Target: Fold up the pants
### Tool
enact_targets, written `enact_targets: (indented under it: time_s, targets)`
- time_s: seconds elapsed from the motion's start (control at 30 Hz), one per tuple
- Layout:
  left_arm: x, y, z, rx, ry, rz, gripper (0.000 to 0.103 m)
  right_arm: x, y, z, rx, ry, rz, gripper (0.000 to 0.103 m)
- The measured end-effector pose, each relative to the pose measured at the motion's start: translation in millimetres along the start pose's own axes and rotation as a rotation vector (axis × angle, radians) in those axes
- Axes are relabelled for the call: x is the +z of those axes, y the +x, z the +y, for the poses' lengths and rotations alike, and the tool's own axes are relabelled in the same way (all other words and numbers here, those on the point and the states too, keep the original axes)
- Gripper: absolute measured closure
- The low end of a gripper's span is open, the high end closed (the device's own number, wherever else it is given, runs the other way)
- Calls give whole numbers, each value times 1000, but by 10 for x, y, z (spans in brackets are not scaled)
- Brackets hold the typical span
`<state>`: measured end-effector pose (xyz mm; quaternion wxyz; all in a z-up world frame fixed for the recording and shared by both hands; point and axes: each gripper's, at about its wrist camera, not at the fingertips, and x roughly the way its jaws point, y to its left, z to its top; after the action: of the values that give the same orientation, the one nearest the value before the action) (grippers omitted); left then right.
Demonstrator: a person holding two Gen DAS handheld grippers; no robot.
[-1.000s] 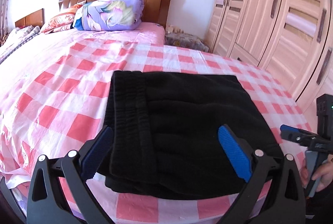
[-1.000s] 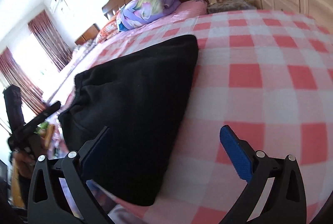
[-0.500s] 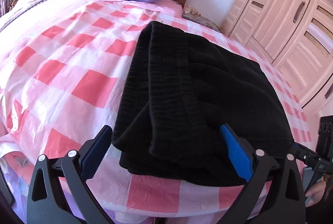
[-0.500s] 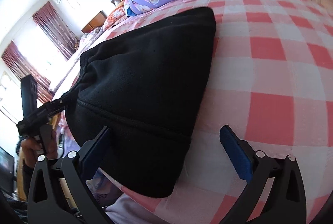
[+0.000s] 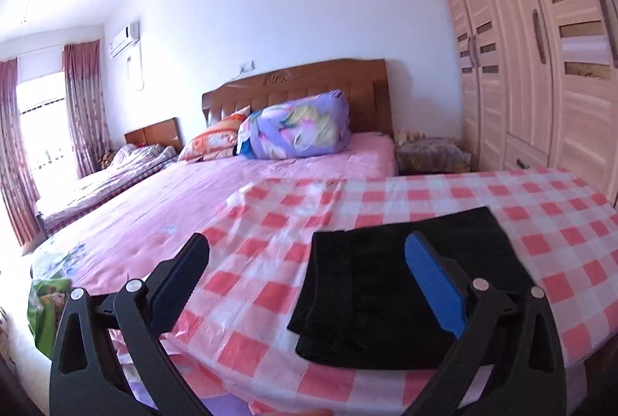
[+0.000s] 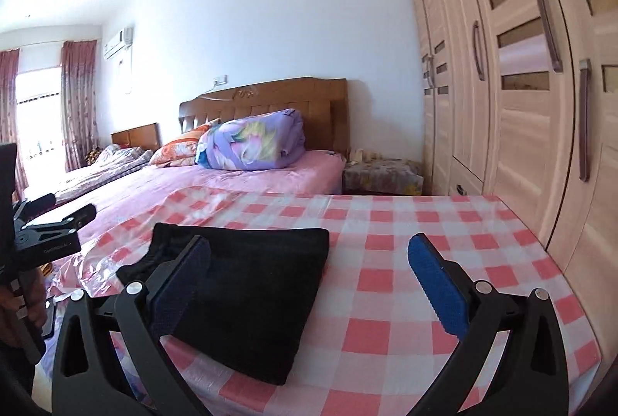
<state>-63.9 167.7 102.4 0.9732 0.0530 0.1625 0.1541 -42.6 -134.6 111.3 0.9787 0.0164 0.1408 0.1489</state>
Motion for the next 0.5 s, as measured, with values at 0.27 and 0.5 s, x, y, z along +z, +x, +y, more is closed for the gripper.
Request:
enact_targets:
  time_s: [0.27, 0.5]
  targets:
    - [-180, -6, -262, -56, -24, 156, 1, -227, 108, 179, 79, -21, 160, 4]
    - [-365, -33, -367, -109, -27, 195, 1, -150, -209, 144, 28, -24, 36, 4]
